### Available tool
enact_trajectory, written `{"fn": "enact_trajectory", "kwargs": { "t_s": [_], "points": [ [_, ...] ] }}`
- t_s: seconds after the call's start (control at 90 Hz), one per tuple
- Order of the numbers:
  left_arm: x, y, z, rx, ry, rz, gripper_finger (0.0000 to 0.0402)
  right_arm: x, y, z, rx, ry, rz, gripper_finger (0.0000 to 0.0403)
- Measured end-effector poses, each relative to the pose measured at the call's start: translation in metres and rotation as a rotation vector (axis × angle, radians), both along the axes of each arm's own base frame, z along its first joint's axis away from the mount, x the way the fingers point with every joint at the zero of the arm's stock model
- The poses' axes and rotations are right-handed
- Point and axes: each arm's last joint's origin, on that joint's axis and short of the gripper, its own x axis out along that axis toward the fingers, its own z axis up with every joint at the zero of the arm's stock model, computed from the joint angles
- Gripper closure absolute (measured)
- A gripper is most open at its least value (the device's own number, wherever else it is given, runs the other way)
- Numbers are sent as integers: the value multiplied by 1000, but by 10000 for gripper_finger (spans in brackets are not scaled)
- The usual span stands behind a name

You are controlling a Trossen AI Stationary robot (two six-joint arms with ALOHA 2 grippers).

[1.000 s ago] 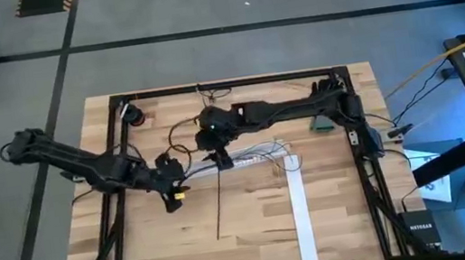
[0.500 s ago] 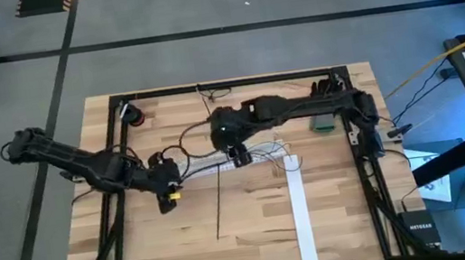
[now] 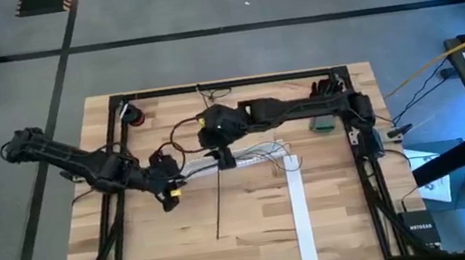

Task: Ziptie cables
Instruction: Put the set of zip-tied cables in the cable duct

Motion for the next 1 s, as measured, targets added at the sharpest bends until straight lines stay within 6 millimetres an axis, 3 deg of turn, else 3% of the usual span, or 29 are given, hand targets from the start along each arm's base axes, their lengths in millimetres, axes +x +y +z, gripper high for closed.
{"fn": "enact_trajectory", "kwargs": {
  "t_s": [0.167,0.367,0.633,0.889,1.0],
  "points": [
    [-2,-2,-1,-55,17,17,314,-26,2,-5,-52,247,12,190],
    [0,-3,-5,-55,48,30,314,-49,-5,-34,-65,447,-11,190],
    [-4,-12,-10,-83,93,40,314,-80,-6,-45,4,220,-144,190],
    [-13,-13,-26,-124,155,121,313,-87,7,-58,81,169,-167,190],
    [-16,-8,-38,-142,193,181,293,-86,10,-61,82,166,-162,190]
  ]
}}
